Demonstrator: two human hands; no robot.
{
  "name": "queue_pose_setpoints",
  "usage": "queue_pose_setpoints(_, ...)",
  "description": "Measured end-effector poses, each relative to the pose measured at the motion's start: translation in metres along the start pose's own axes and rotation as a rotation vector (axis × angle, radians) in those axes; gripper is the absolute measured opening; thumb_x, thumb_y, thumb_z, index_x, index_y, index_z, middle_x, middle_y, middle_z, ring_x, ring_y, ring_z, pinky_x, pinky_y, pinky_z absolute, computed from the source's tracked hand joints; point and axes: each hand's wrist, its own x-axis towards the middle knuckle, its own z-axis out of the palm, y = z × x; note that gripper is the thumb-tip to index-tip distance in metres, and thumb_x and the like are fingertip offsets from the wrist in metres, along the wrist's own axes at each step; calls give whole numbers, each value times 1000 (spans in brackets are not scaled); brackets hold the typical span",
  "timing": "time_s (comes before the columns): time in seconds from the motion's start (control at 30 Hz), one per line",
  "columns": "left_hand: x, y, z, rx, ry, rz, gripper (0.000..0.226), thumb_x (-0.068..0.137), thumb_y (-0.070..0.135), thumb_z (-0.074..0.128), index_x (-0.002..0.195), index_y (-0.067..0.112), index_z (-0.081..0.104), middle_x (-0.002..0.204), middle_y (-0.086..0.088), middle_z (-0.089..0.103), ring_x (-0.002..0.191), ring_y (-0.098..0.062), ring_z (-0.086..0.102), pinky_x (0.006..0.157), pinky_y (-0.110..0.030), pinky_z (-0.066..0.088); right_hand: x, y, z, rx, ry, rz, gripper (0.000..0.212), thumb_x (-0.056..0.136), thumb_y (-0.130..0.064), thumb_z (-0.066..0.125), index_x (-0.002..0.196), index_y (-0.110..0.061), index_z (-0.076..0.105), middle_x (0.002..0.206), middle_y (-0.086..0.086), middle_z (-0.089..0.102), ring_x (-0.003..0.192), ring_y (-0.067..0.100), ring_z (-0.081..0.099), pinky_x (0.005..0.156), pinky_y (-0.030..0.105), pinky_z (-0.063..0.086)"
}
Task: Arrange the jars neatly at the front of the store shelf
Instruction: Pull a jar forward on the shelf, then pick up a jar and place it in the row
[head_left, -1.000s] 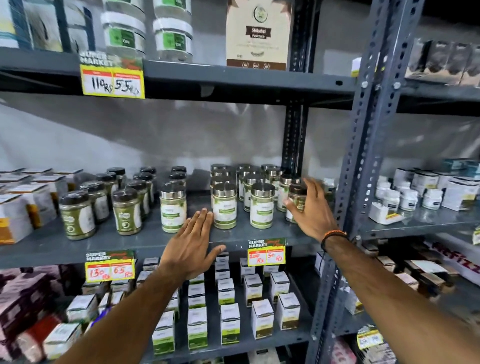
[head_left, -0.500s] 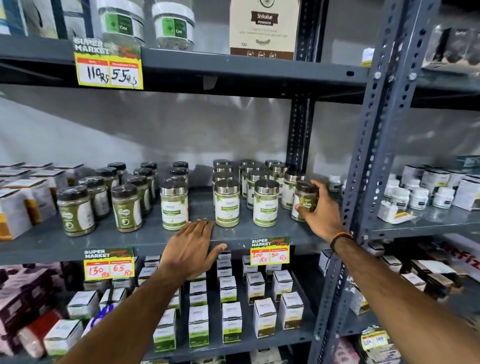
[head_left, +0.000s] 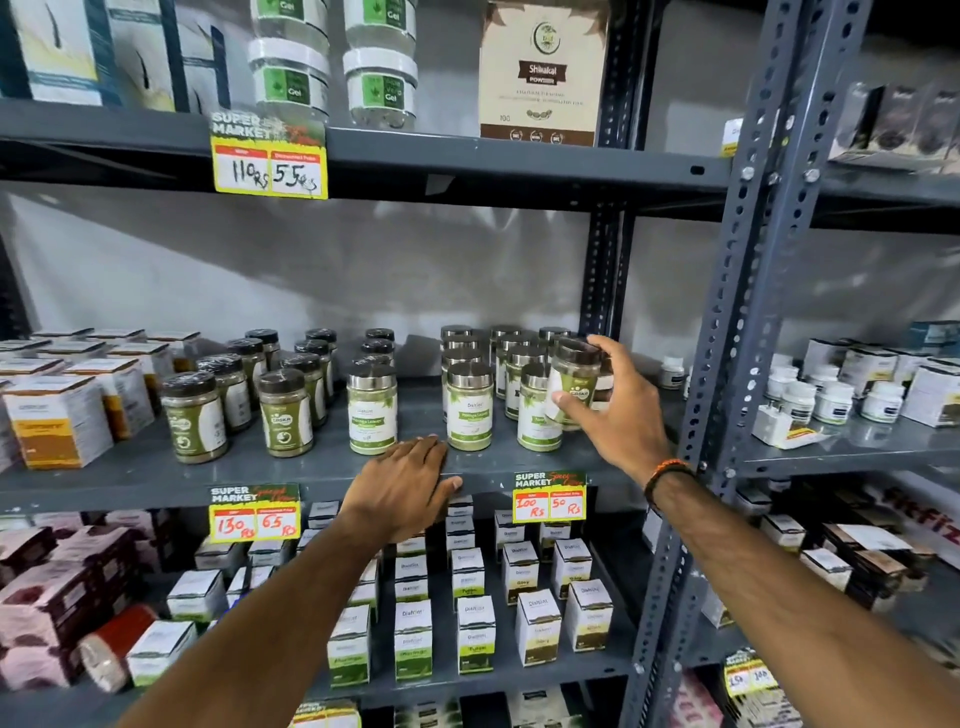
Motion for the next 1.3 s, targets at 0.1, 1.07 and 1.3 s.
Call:
queue_pose_setpoints(0.1,-13,-9,-25,-18,53,-5,65,105,56,25,155,15,31,164,-8,36,151,-25,32,119,-44,32,-3,-38,13,30,-27,-72,79,80,-40,85,148,-30,45,126,-12,63,109,11,64,99,30,52)
queue_pose_setpoints(1.07,-162,-274,-27,28,2,-419,80,96,72,21,149,15,43,154,-11,49,142,-28,44,114,-48,39,-48,-144,246,217,-274,-59,87,85,-40,81,158,-39,34,137,-6,66,116,8,63,102,31,53)
queue_pose_setpoints(1.3,-162,-279,-16,67,37,-389,79,99,69,22,148,11,47,152,-15,52,142,-30,45,118,-47,35,-56,-141,248,195,-254,-78,97,84,-42,82,162,-36,25,144,-3,62,124,11,62,104,37,55)
